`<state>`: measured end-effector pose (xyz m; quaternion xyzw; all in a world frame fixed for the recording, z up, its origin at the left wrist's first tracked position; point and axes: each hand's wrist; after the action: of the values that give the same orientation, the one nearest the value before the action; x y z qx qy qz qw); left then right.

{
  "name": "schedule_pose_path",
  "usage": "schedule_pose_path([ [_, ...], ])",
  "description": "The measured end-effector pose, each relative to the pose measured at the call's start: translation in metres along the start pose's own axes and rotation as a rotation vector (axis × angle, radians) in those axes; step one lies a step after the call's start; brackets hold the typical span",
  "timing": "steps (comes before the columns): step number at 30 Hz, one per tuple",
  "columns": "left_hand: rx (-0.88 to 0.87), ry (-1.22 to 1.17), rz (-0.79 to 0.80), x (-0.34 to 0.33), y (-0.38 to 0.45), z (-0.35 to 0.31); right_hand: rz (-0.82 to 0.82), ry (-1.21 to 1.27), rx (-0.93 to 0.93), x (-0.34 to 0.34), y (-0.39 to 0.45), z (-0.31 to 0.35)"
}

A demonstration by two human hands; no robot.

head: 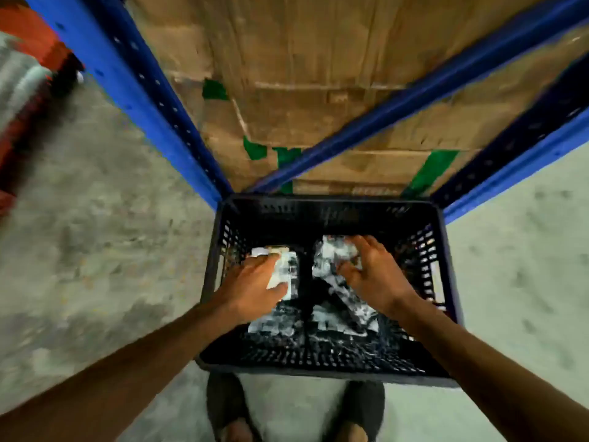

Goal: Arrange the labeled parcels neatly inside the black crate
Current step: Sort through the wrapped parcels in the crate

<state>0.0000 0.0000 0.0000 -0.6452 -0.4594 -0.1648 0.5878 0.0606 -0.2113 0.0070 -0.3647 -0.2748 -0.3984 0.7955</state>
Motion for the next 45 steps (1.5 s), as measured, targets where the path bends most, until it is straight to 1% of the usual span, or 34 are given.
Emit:
schedule_pose_path([
  [3, 0.125, 0.009, 0.056, -0.063, 0.060, 0.019, 0.067, 0.109, -0.062, -0.083, 0.049, -0.037],
  [4, 0.152, 0.055, 0.075, -0.078, 0.078, 0.025, 0.122, 0.153, -0.125, -0.109, 0.068, -0.046],
  [6, 0.148, 0.250, 0.107, -0.101, 0.104, 0.030, 0.192, 0.215, -0.203, -0.158, 0.101, -0.060],
  [8, 0.151, 0.390, 0.116, -0.118, 0.128, 0.038, 0.194, 0.282, -0.254, -0.194, 0.126, -0.068],
  [10, 0.184, 0.387, 0.144, -0.124, 0.146, 0.042, 0.184, 0.343, -0.305, -0.215, 0.142, -0.073],
  [12, 0.195, 0.325, 0.160, -0.125, 0.156, 0.041, 0.230, 0.409, -0.340, -0.231, 0.143, -0.076],
  [14, 0.192, 0.252, 0.161, -0.123, 0.158, 0.040, 0.248, 0.416, -0.363, -0.241, 0.139, -0.076],
  [17, 0.204, 0.136, 0.127, -0.121, 0.152, 0.040, 0.198, 0.496, -0.415, -0.244, 0.134, -0.070],
  [18, 0.221, 0.065, 0.114, -0.120, 0.148, 0.040, 0.164, 0.536, -0.434, -0.240, 0.132, -0.066],
  [20, 0.247, -0.149, 0.067, -0.117, 0.146, 0.041, 0.078, 0.633, -0.431, -0.230, 0.132, -0.060],
  [22, 0.260, -0.461, 0.025, -0.111, 0.148, 0.041, 0.002, 0.785, -0.363, -0.221, 0.137, -0.054],
  [24, 0.313, -0.739, 0.008, -0.104, 0.149, 0.039, -0.071, 0.918, -0.243, -0.209, 0.142, -0.046],
  [25, 0.368, -0.796, 0.017, -0.100, 0.149, 0.039, -0.090, 0.950, -0.187, -0.202, 0.144, -0.044],
  [26, 0.417, -0.800, 0.036, -0.096, 0.149, 0.039, -0.096, 0.968, -0.146, -0.195, 0.145, -0.041],
  [28, 0.456, -0.788, 0.071, -0.093, 0.151, 0.040, -0.057, 0.979, -0.109, -0.187, 0.146, -0.046],
  [32, 0.412, -0.914, 0.063, -0.093, 0.160, 0.046, 0.124, 0.994, -0.015, -0.181, 0.143, -0.064],
  [33, 0.406, -0.956, 0.071, -0.094, 0.161, 0.049, 0.164, 0.964, 0.012, -0.181, 0.144, -0.066],
  [35, 0.408, -1.050, 0.102, -0.099, 0.163, 0.054, 0.173, 0.835, 0.029, -0.183, 0.146, -0.068],
  [38, 0.440, -1.164, 0.174, -0.109, 0.168, 0.063, 0.128, 0.456, 0.011, -0.196, 0.154, -0.077],
  [39, 0.450, -1.177, 0.187, -0.111, 0.169, 0.065, 0.152, 0.340, -0.010, -0.200, 0.158, -0.082],
  [40, 0.457, -1.148, 0.164, -0.113, 0.171, 0.068, 0.209, 0.245, -0.022, -0.204, 0.158, -0.087],
  [41, 0.455, -1.053, 0.095, -0.116, 0.174, 0.070, 0.275, 0.120, 0.003, -0.206, 0.157, -0.090],
  [43, 0.474, -0.598, -0.169, -0.123, 0.182, 0.069, 0.367, -0.189, 0.150, -0.213, 0.151, -0.093],
  [44, 0.422, -0.441, -0.221, -0.126, 0.184, 0.065, 0.380, -0.326, 0.236, -0.218, 0.147, -0.092],
  [45, 0.369, -0.384, -0.186, -0.130, 0.185, 0.061, 0.385, -0.440, 0.294, -0.224, 0.143, -0.091],
])
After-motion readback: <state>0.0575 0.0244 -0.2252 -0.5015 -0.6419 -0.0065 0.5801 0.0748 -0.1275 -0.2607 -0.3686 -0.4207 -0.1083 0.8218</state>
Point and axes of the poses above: each hand's wrist, its own y-axis towards the middle knuckle, its own x-axis out of the back of the hand, z = x × y, and after that the axes turned 7 degrees about x, right-handed
